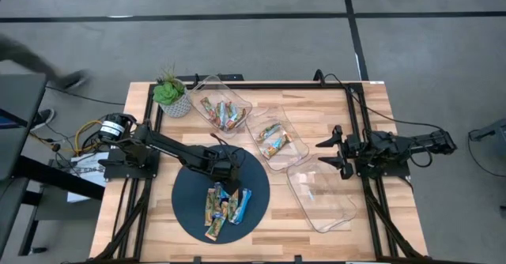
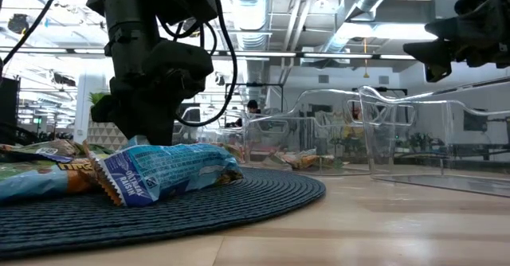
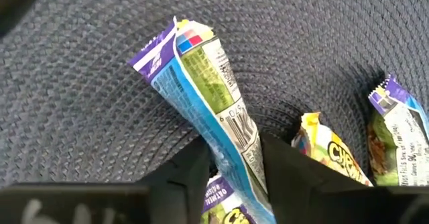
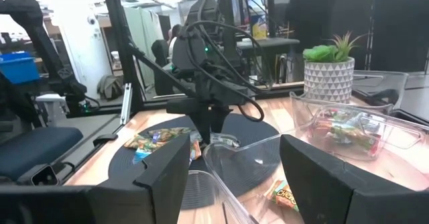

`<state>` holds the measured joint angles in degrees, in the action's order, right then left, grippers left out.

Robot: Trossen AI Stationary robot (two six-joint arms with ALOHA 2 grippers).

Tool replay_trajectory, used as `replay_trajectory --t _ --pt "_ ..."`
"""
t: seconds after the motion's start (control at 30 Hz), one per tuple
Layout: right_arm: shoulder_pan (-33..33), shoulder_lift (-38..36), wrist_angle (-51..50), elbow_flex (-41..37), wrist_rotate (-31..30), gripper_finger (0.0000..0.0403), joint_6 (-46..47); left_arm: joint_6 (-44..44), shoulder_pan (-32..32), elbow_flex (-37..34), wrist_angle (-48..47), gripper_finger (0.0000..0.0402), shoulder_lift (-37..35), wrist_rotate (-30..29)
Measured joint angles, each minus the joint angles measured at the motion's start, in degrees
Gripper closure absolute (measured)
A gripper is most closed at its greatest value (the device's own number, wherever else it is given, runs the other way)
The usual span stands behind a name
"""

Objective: Pick and place Granola Bars by type
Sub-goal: Put the blue granola bar into the bottom transparent bin

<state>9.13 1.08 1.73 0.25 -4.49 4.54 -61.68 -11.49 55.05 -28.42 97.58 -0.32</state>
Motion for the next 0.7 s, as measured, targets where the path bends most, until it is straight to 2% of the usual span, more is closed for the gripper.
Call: replay_trajectory --t 0.23,0.5,0.57,0.7 --pt "0.0 0.0 0.0 0.0 0.0 0.0179 0.0 -0.4 0.0 0.4 -0.2 0.0336 0.0 1.6" --pt "0.0 0.0 0.9 0.0 -0.1 0.0179 0.0 0.2 0.7 7.4 -0.2 0.0351 -0.2 1.5" --pt "-0.3 0.0 3.3 0.0 -0.1 0.0179 2.5 2.4 1.3 10.0 -0.5 0.0351 -0.6 0.3" --pt "-0.2 0.0 8.9 0.0 -0.2 0.0179 14.8 6.9 3.5 16.3 -1.1 0.0351 -1.3 -2.6"
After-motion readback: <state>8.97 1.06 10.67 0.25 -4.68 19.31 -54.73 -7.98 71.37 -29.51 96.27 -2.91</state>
